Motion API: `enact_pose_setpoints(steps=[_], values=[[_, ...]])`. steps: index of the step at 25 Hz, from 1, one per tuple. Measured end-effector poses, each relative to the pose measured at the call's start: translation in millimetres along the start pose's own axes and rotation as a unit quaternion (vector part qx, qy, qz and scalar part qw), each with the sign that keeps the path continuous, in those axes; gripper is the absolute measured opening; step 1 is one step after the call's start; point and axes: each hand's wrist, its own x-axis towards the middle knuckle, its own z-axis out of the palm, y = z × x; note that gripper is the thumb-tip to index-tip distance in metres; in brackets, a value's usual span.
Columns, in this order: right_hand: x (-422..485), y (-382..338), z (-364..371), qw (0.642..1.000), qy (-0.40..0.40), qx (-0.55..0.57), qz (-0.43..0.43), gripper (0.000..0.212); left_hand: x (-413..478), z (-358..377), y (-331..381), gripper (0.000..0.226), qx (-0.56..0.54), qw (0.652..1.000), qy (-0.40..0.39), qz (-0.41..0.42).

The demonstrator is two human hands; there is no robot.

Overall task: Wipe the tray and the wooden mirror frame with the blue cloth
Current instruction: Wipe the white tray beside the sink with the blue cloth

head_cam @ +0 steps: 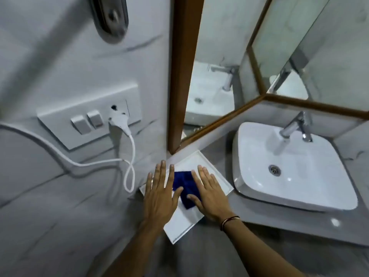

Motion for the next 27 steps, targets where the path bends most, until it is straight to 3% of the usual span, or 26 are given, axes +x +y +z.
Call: enact_pose_setpoints(steps=[4,8,12,18,22,27], values=[[34.0,2.3,60.6,0.994,-0.102,-0.012,-0.022,0.094,-2.8,63.8,-21.2,0.091,0.027,0.998,-0.044,-0.043],[78.3,5.1,94.8,0.994,-0.113,-0.008,-0.004,0.095,-3.8,109.5,-25.2,0.092,0.015,0.996,-0.088,-0.027],[99.9,12.9,110.7,0.997,-0.071,-0.024,-0.007,0.096,3.8,132.2,-32.1,0.092,0.024,0.997,-0.062,-0.028],[100.1,16.4,134.5,1.000,0.005,-0.021,-0.004,0.074,30.4,147.9,-43.8,0.102,0.064,0.995,-0.068,-0.022],[97.3,15.0,135.3,0.999,0.036,0.007,0.012,0.059,33.5,156.3,-39.8,0.091,0.063,0.995,-0.065,-0.041],[74.5,4.7,132.1,0.997,0.073,0.016,0.013,0.048,21.8,143.7,-35.6,0.092,0.073,0.994,-0.066,-0.045]])
